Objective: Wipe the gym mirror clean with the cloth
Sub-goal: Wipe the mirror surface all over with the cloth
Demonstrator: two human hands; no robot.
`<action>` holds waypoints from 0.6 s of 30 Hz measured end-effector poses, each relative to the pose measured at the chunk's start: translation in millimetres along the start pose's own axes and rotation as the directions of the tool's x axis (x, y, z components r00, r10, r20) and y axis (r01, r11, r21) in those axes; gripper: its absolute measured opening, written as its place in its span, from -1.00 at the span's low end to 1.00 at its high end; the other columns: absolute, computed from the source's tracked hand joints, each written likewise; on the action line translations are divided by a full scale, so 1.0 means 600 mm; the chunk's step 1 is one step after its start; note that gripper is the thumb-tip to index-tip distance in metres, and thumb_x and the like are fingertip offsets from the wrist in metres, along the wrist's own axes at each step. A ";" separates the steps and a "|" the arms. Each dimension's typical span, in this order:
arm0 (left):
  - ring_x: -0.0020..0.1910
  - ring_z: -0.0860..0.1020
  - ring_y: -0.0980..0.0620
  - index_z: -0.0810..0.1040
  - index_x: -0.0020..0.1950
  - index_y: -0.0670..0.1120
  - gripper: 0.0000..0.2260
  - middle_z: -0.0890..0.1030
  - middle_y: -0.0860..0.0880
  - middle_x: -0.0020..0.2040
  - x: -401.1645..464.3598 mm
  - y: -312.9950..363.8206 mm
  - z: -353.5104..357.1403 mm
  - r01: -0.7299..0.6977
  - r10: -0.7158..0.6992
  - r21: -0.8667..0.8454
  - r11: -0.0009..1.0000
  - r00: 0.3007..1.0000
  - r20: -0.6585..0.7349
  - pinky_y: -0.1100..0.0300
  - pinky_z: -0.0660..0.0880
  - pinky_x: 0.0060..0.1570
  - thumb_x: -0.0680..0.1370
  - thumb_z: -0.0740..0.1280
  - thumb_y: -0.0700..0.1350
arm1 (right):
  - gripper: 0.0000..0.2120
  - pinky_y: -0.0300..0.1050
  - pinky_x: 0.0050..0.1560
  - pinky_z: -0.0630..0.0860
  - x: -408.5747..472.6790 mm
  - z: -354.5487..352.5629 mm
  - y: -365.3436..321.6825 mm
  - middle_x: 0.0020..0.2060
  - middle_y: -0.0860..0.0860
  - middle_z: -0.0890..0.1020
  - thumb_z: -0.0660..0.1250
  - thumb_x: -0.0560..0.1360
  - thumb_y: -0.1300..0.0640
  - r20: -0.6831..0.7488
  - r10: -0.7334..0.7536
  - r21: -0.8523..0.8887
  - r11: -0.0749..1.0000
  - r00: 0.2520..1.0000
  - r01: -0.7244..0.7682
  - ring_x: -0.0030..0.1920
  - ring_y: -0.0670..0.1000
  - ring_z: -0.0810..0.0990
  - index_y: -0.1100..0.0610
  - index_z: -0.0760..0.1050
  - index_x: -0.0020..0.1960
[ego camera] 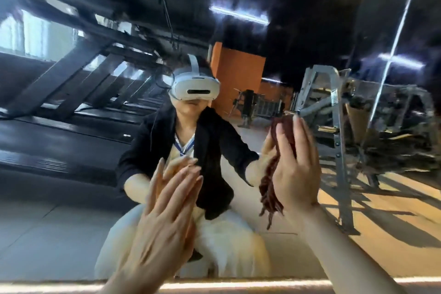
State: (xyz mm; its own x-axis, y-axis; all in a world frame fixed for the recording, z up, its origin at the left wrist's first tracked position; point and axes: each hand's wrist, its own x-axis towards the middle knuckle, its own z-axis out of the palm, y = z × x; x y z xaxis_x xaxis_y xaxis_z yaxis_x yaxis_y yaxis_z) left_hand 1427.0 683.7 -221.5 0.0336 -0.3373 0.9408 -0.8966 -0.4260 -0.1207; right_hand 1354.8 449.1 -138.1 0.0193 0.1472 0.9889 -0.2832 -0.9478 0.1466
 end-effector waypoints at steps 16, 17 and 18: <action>0.59 0.13 -0.06 0.38 0.50 -0.23 -0.43 0.33 -0.15 0.53 0.242 0.041 -0.003 -0.125 0.108 0.270 0.955 0.991 0.078 -0.25 0.01 0.52 0.47 0.22 -0.16 | -0.54 0.21 0.45 0.36 0.121 0.009 -0.023 0.49 0.28 0.35 0.14 0.59 0.28 0.072 -0.002 0.052 0.999 0.997 -0.002 0.49 0.27 0.33 0.29 0.39 0.47; 0.58 0.13 -0.06 0.39 0.50 -0.23 -0.43 0.34 -0.15 0.53 0.258 0.042 -0.003 -0.119 0.100 0.274 0.954 0.992 0.081 -0.27 0.04 0.50 0.47 0.20 -0.16 | -0.56 0.17 0.49 0.29 0.169 0.014 -0.022 0.48 0.29 0.35 0.16 0.60 0.28 0.045 0.036 0.049 0.998 0.998 -0.038 0.49 0.27 0.33 0.29 0.40 0.47; 0.58 0.14 -0.06 0.40 0.49 -0.22 -0.43 0.35 -0.15 0.52 0.273 0.042 -0.003 -0.107 0.088 0.279 0.954 0.993 0.078 -0.29 0.06 0.48 0.46 0.21 -0.16 | -0.56 0.12 0.52 0.22 0.209 0.019 -0.020 0.49 0.29 0.34 0.21 0.60 0.29 0.031 0.064 0.044 0.997 0.997 -0.065 0.50 0.27 0.32 0.29 0.40 0.47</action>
State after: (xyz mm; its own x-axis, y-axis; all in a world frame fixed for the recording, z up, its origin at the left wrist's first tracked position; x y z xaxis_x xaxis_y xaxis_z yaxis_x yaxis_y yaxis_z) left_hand 1409.1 619.2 -70.0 -0.0114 -0.4379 0.8989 -0.7362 -0.6047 -0.3039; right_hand 1371.4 475.9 -15.7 0.0306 0.0775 0.9965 -0.2416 -0.9668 0.0826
